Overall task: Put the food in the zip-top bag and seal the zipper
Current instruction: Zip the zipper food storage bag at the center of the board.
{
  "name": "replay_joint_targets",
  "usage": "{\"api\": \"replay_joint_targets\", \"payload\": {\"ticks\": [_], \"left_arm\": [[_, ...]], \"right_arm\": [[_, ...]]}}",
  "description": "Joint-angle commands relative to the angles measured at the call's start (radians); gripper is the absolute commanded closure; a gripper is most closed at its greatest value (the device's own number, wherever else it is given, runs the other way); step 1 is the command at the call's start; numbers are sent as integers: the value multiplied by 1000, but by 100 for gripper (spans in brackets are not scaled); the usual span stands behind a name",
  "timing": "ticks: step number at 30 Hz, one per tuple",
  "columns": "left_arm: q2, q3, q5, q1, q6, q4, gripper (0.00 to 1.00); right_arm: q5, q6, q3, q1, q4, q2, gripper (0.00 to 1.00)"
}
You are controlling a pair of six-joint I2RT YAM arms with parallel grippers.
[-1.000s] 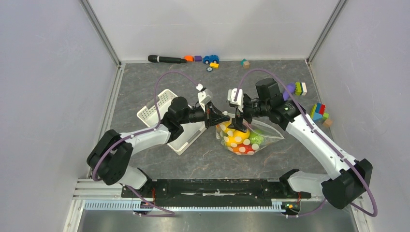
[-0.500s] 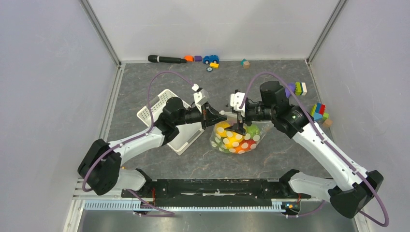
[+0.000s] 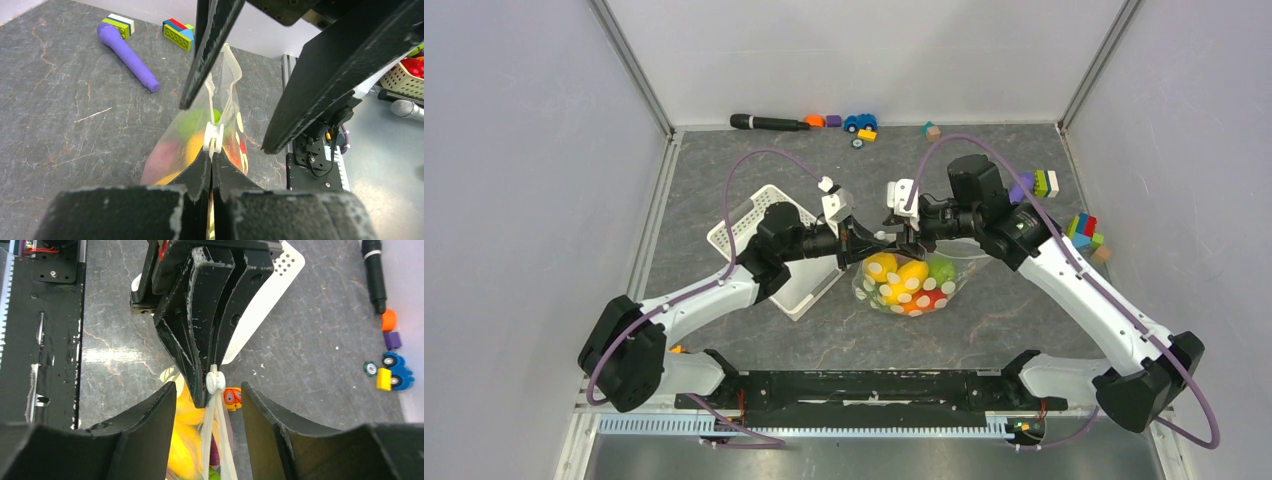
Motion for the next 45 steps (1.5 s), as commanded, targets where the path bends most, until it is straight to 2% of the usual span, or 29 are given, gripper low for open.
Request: {"api": "replay_joint_targets", "payload": {"ticks": [1,4,13,23,33,35,36,37,45], "left_arm": [[-39,4,-11,-3,59,29,98],[-36,5,-5,-3,61,32,98],[-30,7,7,-3,72,29,98],[-19,14,9,-4,81,18,98],[-20,13,19,-4,84,9,98],[-22,10,12,-3,84,9,98],[-25,7,3,-3,85,9,98],[-30,4,-7,-4,87,10,98],[-58,-38,-40,-3,88,20,98]], "right_arm": [[12,38,41,10,-7,20,45],[12,46,47,14,-8,40,47],[2,48,71,17,-22,77,62],[21,74,78,17,-33,55,65],[-20,94,98,18,-45,94,83],[-14,103,99,18,-45,101,91],[-7,110,99,18,-47,103,98],[4,113,96,18,-51,104,100],[109,132,56,18,-65,87,100]]}}
